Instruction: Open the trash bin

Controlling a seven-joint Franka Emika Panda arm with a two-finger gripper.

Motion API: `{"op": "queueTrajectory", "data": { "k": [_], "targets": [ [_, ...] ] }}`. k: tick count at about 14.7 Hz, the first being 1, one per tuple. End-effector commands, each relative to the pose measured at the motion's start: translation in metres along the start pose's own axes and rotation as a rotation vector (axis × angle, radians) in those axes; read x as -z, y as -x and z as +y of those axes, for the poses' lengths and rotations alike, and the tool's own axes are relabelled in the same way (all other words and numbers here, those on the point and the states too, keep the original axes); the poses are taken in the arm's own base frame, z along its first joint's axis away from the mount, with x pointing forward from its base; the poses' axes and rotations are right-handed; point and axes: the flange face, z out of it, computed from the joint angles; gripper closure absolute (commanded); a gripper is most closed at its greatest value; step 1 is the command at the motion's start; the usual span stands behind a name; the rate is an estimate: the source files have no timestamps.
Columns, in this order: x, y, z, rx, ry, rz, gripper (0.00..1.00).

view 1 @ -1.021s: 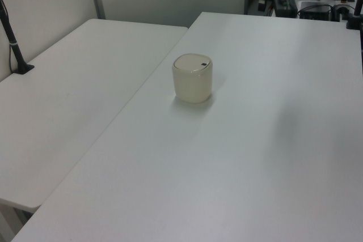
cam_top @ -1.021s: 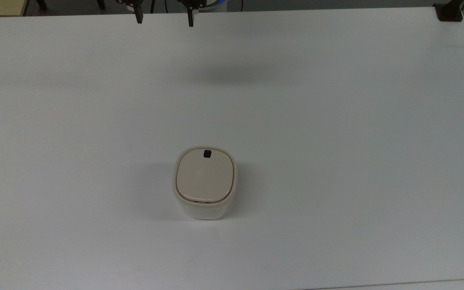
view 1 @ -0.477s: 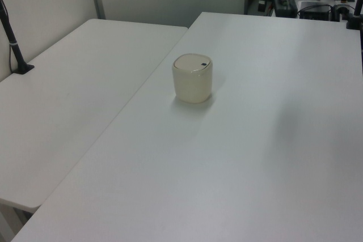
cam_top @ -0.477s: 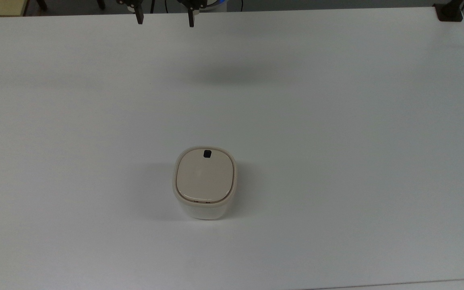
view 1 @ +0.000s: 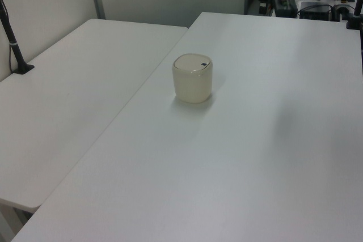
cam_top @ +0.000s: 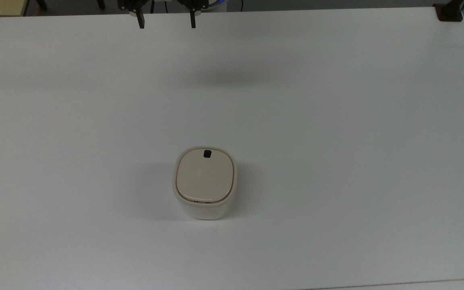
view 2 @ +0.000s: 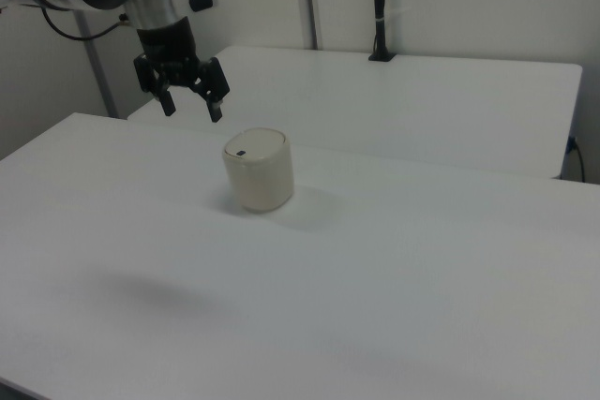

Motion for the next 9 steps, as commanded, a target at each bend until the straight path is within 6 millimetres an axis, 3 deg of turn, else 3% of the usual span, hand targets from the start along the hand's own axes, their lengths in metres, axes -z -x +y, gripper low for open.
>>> {"op": "queueTrajectory", "data": {
  "k": [1,3,5,8,9],
  "targets": [
    [-0.008,-0.019,-0.002,0.083,0.019,0.092,0.00],
    [-0.018,-0.033,-0.013,0.090,0.022,0.136,0.05],
    [-0.026,-0.041,-0.020,0.050,0.006,0.155,0.16],
    [-0.047,-0.065,-0.041,-0.153,-0.022,0.244,0.48],
    [-0.053,-0.073,-0.045,-0.237,-0.031,0.283,0.73]
  ]
}}
